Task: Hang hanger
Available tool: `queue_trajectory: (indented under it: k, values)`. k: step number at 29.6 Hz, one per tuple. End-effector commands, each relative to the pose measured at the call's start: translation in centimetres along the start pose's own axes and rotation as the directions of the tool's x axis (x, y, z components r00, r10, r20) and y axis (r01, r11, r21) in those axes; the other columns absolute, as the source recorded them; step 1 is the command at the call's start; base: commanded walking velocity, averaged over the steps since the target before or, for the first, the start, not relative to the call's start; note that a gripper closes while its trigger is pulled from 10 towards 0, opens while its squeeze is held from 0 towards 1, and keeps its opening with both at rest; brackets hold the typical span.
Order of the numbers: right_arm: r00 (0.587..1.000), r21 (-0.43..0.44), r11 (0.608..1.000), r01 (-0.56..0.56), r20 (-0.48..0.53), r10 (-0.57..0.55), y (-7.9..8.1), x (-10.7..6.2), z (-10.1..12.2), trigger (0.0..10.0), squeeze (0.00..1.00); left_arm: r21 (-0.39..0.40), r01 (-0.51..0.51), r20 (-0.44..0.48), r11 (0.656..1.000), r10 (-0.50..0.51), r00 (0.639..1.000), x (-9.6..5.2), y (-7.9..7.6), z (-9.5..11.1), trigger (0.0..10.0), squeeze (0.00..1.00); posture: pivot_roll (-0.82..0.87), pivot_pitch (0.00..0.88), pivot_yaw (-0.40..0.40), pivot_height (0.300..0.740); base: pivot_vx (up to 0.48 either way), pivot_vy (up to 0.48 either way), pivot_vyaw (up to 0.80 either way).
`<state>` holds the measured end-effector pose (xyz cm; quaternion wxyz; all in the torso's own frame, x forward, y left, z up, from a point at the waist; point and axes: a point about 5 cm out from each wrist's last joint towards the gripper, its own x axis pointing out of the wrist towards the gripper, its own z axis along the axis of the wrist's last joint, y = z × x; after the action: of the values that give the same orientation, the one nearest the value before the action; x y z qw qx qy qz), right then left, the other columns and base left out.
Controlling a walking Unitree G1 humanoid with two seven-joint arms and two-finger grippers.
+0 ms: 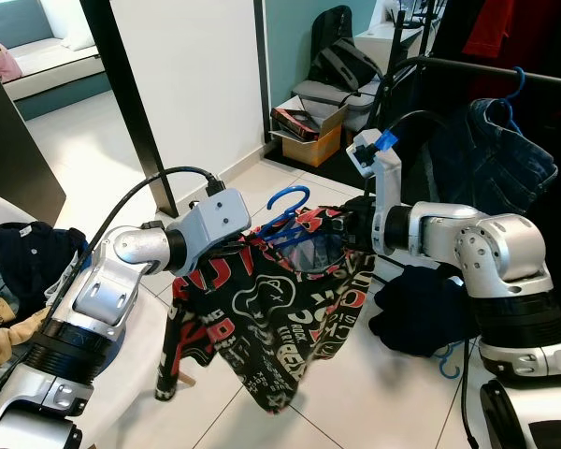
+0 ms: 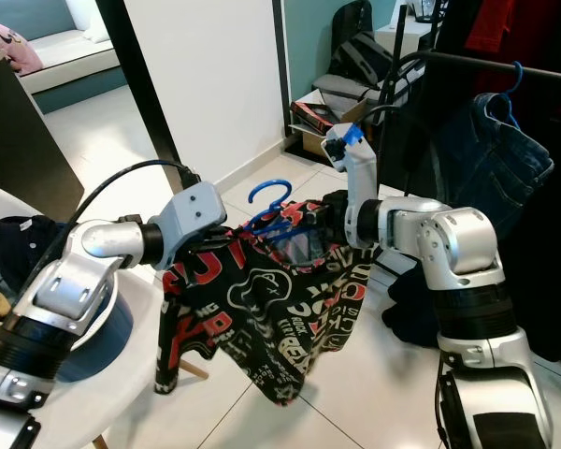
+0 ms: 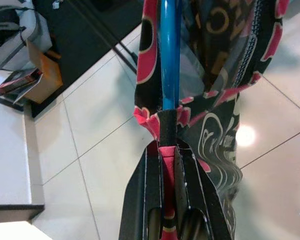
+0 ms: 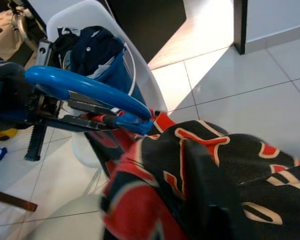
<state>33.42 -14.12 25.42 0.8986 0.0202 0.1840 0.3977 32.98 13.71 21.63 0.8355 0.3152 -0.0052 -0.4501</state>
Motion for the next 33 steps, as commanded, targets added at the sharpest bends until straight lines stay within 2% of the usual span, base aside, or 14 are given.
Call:
queue_trajectory:
  k: [1, 7, 10, 12, 13, 15, 17, 18, 20, 23, 25, 28, 29, 33]
  values:
    - [1.000, -0.003, 1.000, 0.007, 0.016, -0.007, -0.2, -0.4, 0.0, 10.0, 1.00, 0.000, 0.012, 0.054, 1.000, -0.012, 0.998, -0.6, 0.2, 0.8, 8.0, 0.00, -0.10, 0.000, 0.037, 0.740, 0.000, 0.000, 0.00]
    - [0.994, -0.040, 0.993, 0.111, 0.012, -0.111, -2.3, -2.7, 0.6, 10.0, 1.00, 0.009, 0.082, 0.079, 0.997, -0.082, 0.993, -1.3, -0.2, 0.7, 8.0, 0.00, -0.10, 0.000, 0.038, 0.740, 0.000, 0.000, 0.00]
    - [0.989, -0.137, 0.979, 0.148, -0.006, -0.150, -3.5, -5.7, 1.5, 10.0, 1.00, 0.017, 0.118, 0.076, 0.993, -0.119, 0.990, -1.9, -0.3, 0.4, 8.0, 0.00, -0.11, 0.000, 0.039, 0.740, 0.000, 0.000, 0.00]
    - [0.989, -0.137, 0.979, 0.148, -0.006, -0.150, -3.5, -5.7, 1.5, 10.0, 1.00, 0.017, 0.118, 0.076, 0.993, -0.119, 0.990, -1.9, -0.3, 0.4, 8.0, 0.00, -0.11, 0.000, 0.039, 0.740, 0.000, 0.000, 0.00]
    - [0.976, -0.260, 0.947, 0.187, -0.064, -0.210, -4.4, -7.4, 1.3, 10.0, 1.00, 0.014, 0.118, 0.069, 0.993, -0.119, 0.991, -2.0, -0.1, 0.3, 7.9, 0.00, -0.11, 0.000, 0.040, 0.740, 0.000, 0.000, 0.00]
    - [0.961, -0.347, 0.918, 0.193, -0.121, -0.248, -4.9, -8.7, 1.1, 10.0, 1.00, 0.014, 0.116, 0.062, 0.993, -0.117, 0.991, -2.1, 0.0, 0.2, 7.8, 0.00, -0.11, 0.000, 0.040, 0.740, 0.000, 0.000, 0.00]
    - [0.961, -0.347, 0.918, 0.193, -0.121, -0.248, -4.9, -8.7, 1.1, 10.0, 1.00, 0.014, 0.116, 0.062, 0.993, -0.117, 0.991, -2.1, 0.0, 0.2, 7.8, 0.00, -0.11, 0.000, 0.040, 0.740, 0.000, 0.000, 0.00]
    - [0.932, -0.470, 0.864, 0.180, -0.200, -0.303, -5.3, -9.9, 0.8, 10.0, 1.00, 0.014, 0.115, 0.055, 0.993, -0.116, 0.992, -2.0, 0.0, 0.2, 7.7, 0.00, -0.12, 0.000, 0.044, 0.740, 0.000, 0.000, 0.00]
    - [0.932, -0.470, 0.864, 0.180, -0.200, -0.303, -5.3, -9.9, 0.8, 10.0, 1.00, 0.014, 0.115, 0.055, 0.993, -0.116, 0.992, -2.0, 0.0, 0.2, 7.7, 0.00, -0.12, 0.000, 0.044, 0.740, 0.000, 0.000, 0.00]
    - [0.932, -0.522, 0.846, 0.108, -0.244, -0.269, -4.7, -10.5, 0.7, 10.0, 1.00, 0.013, 0.118, 0.052, 0.993, -0.119, 0.992, -1.8, -0.1, 0.2, 7.8, 0.00, -0.12, 0.000, 0.044, 0.740, 0.000, 0.000, 0.00]
    - [0.982, -0.522, 0.848, -0.094, -0.191, -0.009, -2.1, -11.5, 2.1, 10.0, 1.00, 0.004, 0.137, 0.073, 0.991, -0.137, 0.988, -1.5, -0.6, 0.3, 7.5, 0.00, -0.12, 0.000, 0.043, 0.740, 0.000, 0.000, 0.00]
    - [0.987, -0.531, 0.836, -0.138, -0.149, 0.068, -1.7, -12.3, 2.6, 10.0, 1.00, 0.005, 0.148, 0.094, 0.989, -0.148, 0.985, -1.6, -0.6, 0.5, 7.5, 0.00, -0.12, 0.000, 0.042, 0.740, 0.000, 0.000, 0.00]
    - [0.985, -0.550, 0.819, -0.162, -0.141, 0.101, -1.7, -12.9, 2.7, 10.0, 0.02, 0.012, 0.169, 0.120, 0.986, -0.169, 0.978, -1.8, -0.6, 0.8, 7.5, 0.00, -0.12, 0.000, 0.045, 0.740, 0.000, 0.000, 0.00]
    - [0.975, -0.558, 0.802, -0.216, -0.164, 0.149, -1.7, -13.3, 2.4, 10.0, 0.00, 0.034, 0.222, 0.172, 0.974, -0.224, 0.959, -2.4, -0.6, 1.5, 7.5, 0.00, -0.12, 0.000, 0.046, 0.740, 0.000, 0.000, 0.00]
